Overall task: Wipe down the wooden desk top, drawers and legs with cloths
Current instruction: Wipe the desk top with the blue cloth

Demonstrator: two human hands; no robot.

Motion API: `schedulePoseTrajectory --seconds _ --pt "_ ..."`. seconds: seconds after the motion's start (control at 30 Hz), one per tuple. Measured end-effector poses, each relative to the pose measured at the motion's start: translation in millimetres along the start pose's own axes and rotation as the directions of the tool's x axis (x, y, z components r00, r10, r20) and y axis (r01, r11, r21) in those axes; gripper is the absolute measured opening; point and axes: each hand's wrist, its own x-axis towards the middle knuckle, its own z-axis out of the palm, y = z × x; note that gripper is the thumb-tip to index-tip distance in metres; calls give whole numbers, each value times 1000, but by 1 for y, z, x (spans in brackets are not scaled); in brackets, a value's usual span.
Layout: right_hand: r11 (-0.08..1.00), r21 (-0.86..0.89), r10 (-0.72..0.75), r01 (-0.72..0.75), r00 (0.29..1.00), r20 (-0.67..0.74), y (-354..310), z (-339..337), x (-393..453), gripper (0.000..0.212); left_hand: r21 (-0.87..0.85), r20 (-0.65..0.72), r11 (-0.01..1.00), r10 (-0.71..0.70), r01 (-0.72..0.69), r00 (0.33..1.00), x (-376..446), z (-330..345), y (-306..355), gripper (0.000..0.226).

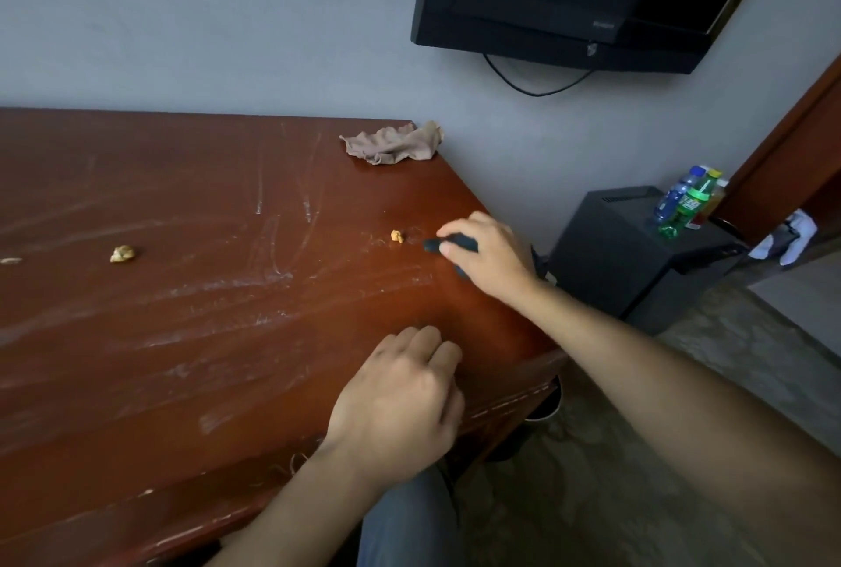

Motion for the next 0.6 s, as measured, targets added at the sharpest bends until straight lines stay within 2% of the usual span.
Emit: schedulePoseTrajectory --seconds 0.13,0.27,0.43,0.6 --pt "992 -58 110 -111 994 -24 -1 23 66 21 136 -32 990 39 -34 999 -6 0 -4 36" --pt "993 -9 119 -119 993 -12 -4 24 66 20 333 -47 943 23 -5 999 -22 -20 -26 49" --pt "995 88 35 -38 999 32 -22 -1 -24 20 395 -7 918 49 -42 999 -27 -28 -39 55" --pt "966 212 -158 146 987 41 -54 -30 -125 28 386 -47 922 52 -30 998 -29 -25 -36 50"
